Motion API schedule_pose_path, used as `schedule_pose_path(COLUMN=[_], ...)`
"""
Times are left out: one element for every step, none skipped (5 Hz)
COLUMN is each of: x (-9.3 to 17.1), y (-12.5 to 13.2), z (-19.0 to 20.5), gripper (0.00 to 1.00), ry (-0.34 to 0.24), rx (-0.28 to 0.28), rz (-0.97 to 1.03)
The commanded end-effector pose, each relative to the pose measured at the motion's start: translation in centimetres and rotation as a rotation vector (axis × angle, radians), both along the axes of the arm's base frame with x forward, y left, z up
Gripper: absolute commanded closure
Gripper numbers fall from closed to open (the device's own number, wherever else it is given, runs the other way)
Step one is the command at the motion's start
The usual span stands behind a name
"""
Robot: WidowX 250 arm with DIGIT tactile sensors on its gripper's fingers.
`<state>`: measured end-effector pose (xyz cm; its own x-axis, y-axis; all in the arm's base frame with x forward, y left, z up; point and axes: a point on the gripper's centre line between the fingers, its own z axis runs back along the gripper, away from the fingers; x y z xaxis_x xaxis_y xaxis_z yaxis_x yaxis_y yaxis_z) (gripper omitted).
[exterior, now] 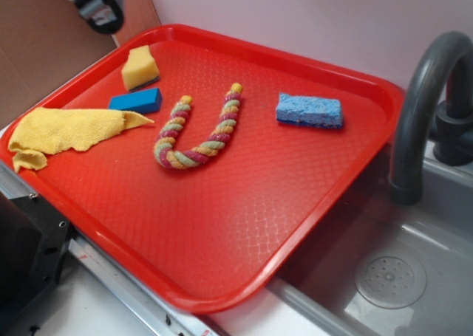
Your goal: Grab the blue sponge.
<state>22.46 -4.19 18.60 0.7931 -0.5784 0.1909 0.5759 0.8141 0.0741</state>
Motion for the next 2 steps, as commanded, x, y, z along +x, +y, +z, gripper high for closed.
schedule_pose_path(x=[4.9, 6.8], y=[-0.7, -1.8], z=[-2.1, -3.9], gripper=[0.0, 0.0], ry=[-0.086, -0.055], rx=[0.021, 0.012], rz=[-0.04, -0.07])
